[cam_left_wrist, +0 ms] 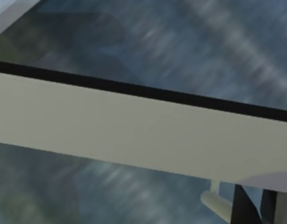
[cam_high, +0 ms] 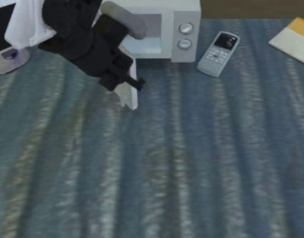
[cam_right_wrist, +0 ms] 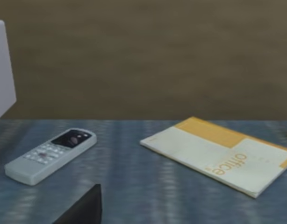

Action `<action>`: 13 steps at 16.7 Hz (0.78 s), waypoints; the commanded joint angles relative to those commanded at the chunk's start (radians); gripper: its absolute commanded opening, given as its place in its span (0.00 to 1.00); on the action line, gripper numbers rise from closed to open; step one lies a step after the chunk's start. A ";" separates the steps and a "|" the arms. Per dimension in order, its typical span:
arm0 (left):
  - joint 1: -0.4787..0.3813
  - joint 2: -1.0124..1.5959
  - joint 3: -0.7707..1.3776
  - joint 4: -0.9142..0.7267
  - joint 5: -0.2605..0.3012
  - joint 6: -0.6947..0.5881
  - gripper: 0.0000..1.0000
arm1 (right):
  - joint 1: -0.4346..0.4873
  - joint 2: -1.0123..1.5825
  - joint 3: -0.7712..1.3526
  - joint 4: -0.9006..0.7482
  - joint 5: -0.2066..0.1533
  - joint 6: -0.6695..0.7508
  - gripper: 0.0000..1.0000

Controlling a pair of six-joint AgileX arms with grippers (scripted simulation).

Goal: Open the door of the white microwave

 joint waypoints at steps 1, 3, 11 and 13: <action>0.000 0.000 0.000 0.000 0.000 0.000 0.00 | 0.000 0.000 0.000 0.000 0.000 0.000 1.00; 0.000 0.000 0.000 0.000 0.000 0.000 0.00 | 0.000 0.000 0.000 0.000 0.000 0.000 1.00; 0.030 -0.015 -0.021 -0.017 0.046 0.084 0.00 | 0.000 0.000 0.000 0.000 0.000 0.000 1.00; 0.053 -0.029 -0.032 -0.026 0.074 0.139 0.00 | 0.000 0.000 0.000 0.000 0.000 0.000 1.00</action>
